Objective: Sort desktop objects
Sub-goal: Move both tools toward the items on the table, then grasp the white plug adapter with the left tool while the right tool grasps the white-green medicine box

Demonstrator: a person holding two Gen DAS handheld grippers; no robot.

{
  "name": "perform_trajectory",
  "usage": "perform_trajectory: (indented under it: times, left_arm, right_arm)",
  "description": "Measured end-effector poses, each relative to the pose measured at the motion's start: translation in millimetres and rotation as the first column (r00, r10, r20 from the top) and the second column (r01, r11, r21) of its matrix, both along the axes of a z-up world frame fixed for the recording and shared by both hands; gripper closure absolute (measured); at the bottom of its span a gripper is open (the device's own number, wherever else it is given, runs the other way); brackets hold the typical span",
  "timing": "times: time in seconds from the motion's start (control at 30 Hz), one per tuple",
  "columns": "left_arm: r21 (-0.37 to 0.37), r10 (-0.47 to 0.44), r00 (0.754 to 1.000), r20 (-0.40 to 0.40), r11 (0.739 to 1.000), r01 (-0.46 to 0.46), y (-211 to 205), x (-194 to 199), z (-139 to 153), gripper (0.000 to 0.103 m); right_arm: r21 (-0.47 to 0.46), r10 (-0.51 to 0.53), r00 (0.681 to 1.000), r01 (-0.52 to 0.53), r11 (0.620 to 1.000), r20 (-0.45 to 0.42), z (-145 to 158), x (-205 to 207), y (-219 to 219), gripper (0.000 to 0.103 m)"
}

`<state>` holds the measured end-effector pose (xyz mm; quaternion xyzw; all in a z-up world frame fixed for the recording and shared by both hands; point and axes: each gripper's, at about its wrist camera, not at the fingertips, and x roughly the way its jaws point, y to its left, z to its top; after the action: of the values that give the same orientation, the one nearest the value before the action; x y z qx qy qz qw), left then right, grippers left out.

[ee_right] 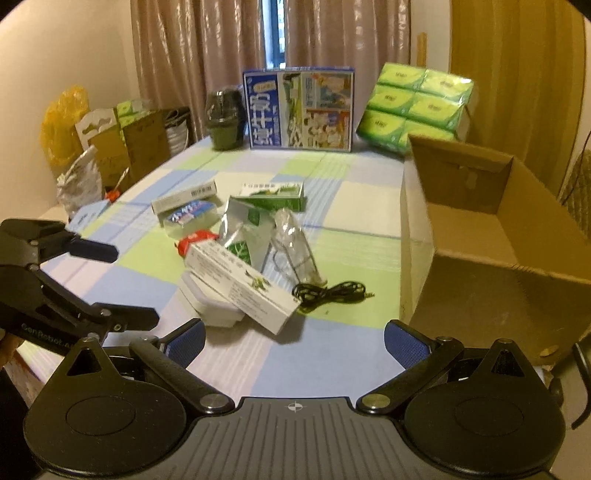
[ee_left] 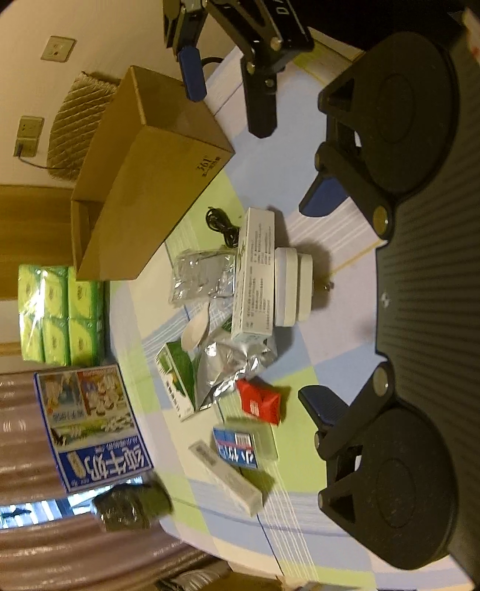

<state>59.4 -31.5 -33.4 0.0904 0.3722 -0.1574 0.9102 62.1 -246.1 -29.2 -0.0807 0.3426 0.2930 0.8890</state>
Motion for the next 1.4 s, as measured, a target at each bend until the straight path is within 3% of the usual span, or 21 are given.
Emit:
perform_trajectory:
  times: [0.07, 0.2, 0.43, 0.57, 0.7, 1.0, 1.07, 1.23, 1.4]
  left_arm:
    - [0.005, -0.013, 1.0, -0.011, 1.0, 0.013, -1.2, 8.8, -8.6, 0.014]
    - [-0.019, -0.033, 0.998, -0.051, 0.999, 0.033, -0.2, 27.4, -23.4, 0.022]
    - [-0.057, -0.064, 0.995, -0.071, 0.997, 0.06, -4.4, 51.9, -42.5, 0.023]
    - [-0.071, -0.062, 0.995, -0.078, 0.996, 0.057, -3.6, 57.8, -48.9, 0.043]
    - [-0.038, -0.054, 0.996, -0.071, 0.998, 0.052, 0.2, 51.3, -47.5, 0.043]
    - [0.022, 0.121, 0.991, -0.056, 0.993, -0.12, 31.9, 33.4, -43.1, 0.043]
    - [0.005, 0.138, 0.989, -0.058, 0.99, -0.138, 39.0, 32.3, -44.0, 0.043]
    - [-0.046, 0.156, 0.986, -0.059, 0.986, -0.159, 46.5, 29.4, -47.0, 0.043]
    - [-0.055, 0.163, 0.983, -0.087, 0.984, -0.168, 43.7, 26.5, -52.2, 0.043]
  right_arm:
    - [-0.012, 0.009, 1.0, -0.009, 1.0, -0.006, -6.9, 5.4, 1.9, 0.003]
    - [-0.033, 0.02, 0.999, -0.021, 0.999, -0.025, -19.4, 16.1, 4.6, 0.015]
    - [-0.06, 0.046, 0.997, -0.05, 0.997, -0.066, -41.9, 30.1, 9.1, 0.016]
    - [-0.077, 0.074, 0.995, -0.079, 0.994, -0.066, -49.5, 34.0, 15.1, 0.017]
    - [-0.094, 0.122, 0.992, -0.125, 0.988, -0.04, -52.3, 38.0, 23.3, 0.021]
    - [-0.141, 0.32, 0.947, -0.314, 0.939, 0.021, -59.1, 50.6, 61.4, 0.028]
    - [-0.159, 0.357, 0.934, -0.348, 0.924, 0.03, -61.4, 56.3, 71.1, 0.029]
    - [-0.177, 0.438, 0.899, -0.435, 0.883, -0.023, -67.2, 75.0, 89.6, 0.044]
    - [-0.19, 0.421, 0.905, -0.425, 0.885, -0.063, -62.6, 75.4, 90.2, 0.066]
